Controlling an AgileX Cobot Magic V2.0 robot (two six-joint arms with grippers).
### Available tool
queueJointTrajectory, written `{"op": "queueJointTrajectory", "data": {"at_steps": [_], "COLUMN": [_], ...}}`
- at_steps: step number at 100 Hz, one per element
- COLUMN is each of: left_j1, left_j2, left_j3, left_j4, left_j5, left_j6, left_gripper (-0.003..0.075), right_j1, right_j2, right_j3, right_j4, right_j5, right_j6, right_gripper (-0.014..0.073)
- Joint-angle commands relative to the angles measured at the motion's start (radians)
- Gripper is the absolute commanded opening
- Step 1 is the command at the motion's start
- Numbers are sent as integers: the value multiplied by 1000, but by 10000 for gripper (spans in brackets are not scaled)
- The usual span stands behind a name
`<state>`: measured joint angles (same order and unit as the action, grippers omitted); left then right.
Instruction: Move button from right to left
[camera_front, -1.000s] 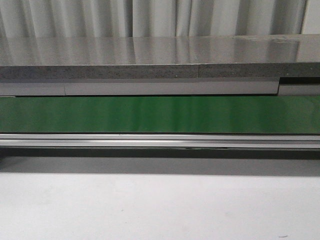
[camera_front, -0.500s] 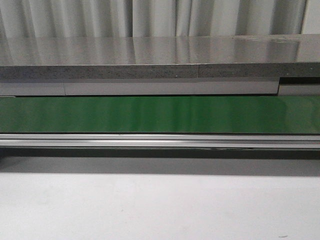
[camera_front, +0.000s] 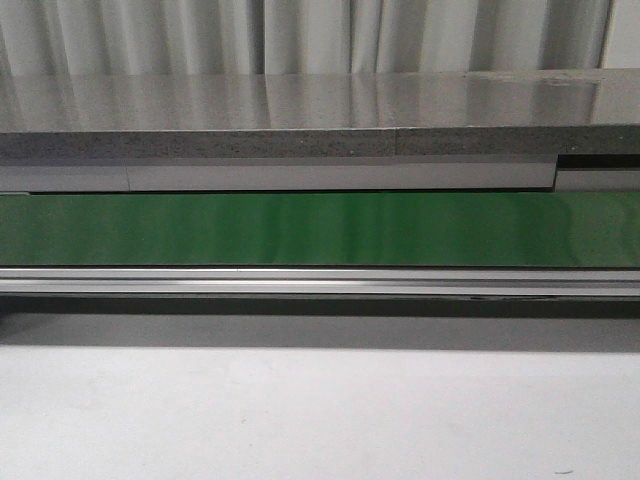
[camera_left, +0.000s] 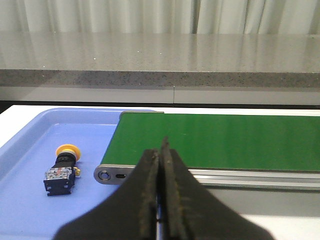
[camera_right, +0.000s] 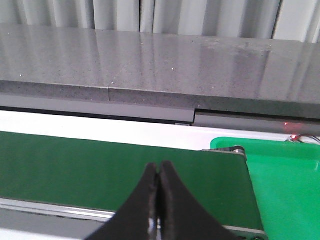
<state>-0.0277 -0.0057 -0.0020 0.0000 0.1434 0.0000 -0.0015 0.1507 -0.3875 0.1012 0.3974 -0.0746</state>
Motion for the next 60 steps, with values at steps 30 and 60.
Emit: {"op": "queueJointTrajectory", "data": {"at_steps": [30,60], "left_j1": [2,2], "left_j2": [-31,-31], "left_j3": [45,45], "left_j4": [-10,-10], "left_j5": [-76,-76], "left_j6": [-13,-13], "left_gripper": [-20,-20], "right_j1": [-107,-106], "right_j2": [-142,-180], "right_j3": [238,401], "right_j4": [-20,-145], "right_j5": [-283,-388], "right_j6": [0,187], "right_gripper": [-67,-67]}}
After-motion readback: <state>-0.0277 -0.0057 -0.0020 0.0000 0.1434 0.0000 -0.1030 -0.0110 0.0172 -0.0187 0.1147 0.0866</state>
